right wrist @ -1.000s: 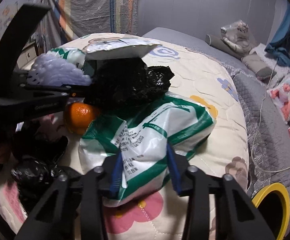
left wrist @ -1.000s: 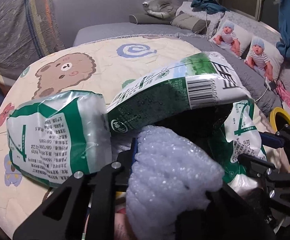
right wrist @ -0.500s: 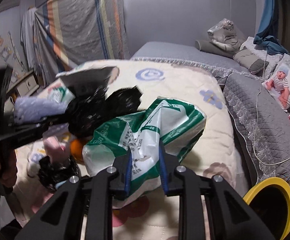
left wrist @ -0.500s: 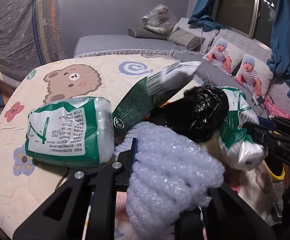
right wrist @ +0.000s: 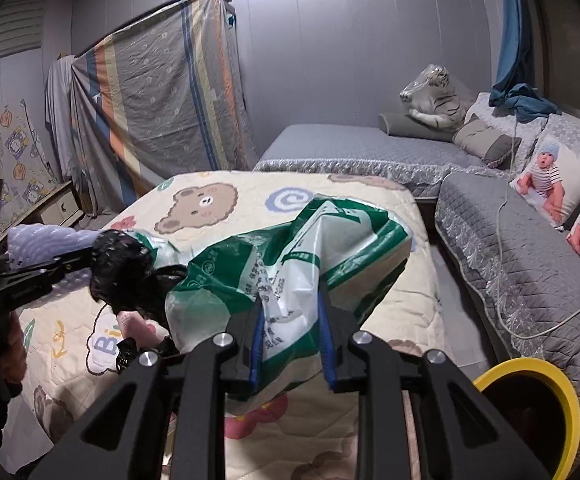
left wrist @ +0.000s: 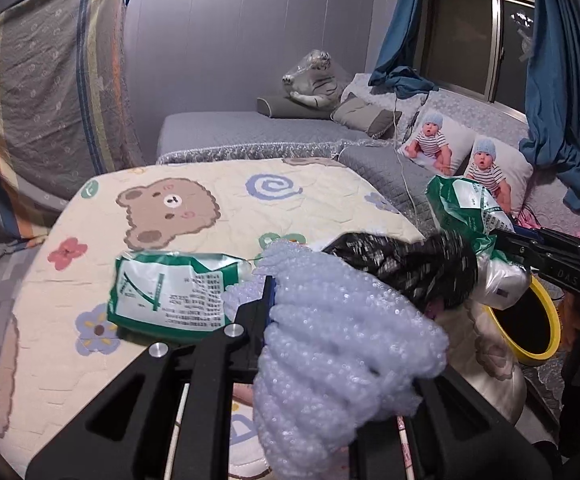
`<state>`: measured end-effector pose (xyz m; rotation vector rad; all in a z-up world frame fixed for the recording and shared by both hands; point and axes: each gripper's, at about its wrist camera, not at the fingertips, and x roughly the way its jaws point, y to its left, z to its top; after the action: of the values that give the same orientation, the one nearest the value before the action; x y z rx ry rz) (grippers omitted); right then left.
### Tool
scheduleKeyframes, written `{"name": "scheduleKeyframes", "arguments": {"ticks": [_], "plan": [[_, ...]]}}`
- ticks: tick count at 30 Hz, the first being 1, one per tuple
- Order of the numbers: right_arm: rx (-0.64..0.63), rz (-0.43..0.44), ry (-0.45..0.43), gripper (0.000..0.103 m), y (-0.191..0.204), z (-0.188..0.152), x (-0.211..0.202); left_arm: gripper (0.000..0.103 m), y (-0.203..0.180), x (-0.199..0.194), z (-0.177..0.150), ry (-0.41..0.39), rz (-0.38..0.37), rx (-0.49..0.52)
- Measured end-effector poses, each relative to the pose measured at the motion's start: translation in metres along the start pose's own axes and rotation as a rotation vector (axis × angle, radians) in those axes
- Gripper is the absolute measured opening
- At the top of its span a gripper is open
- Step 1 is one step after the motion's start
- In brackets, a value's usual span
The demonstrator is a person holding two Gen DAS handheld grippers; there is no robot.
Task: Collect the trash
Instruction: 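Carry the tissue pack and foam net over the yellow bin with both grippers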
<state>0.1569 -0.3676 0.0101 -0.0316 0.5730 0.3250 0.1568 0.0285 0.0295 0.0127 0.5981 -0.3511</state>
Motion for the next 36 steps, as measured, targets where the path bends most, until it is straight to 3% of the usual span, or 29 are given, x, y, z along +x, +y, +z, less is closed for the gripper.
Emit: {"name": "scheduleKeyframes", "arguments": {"ticks": [11,19,36], "plan": [[0.004,0.011,-0.019,0.021,0.0,-0.006,-0.015,0.012,-0.002,-0.016,0.011,-0.01,-0.023,-0.008],[0.015,0.0,-0.012,0.021,-0.006,-0.01,-0.02,0.012,-0.012,-0.01,0.01,0.004,0.004,0.019],[0.058,-0.072,-0.063,0.021,-0.032,-0.01,-0.047,0.012,-0.055,-0.007,0.034,-0.051,-0.123,0.057]]}}
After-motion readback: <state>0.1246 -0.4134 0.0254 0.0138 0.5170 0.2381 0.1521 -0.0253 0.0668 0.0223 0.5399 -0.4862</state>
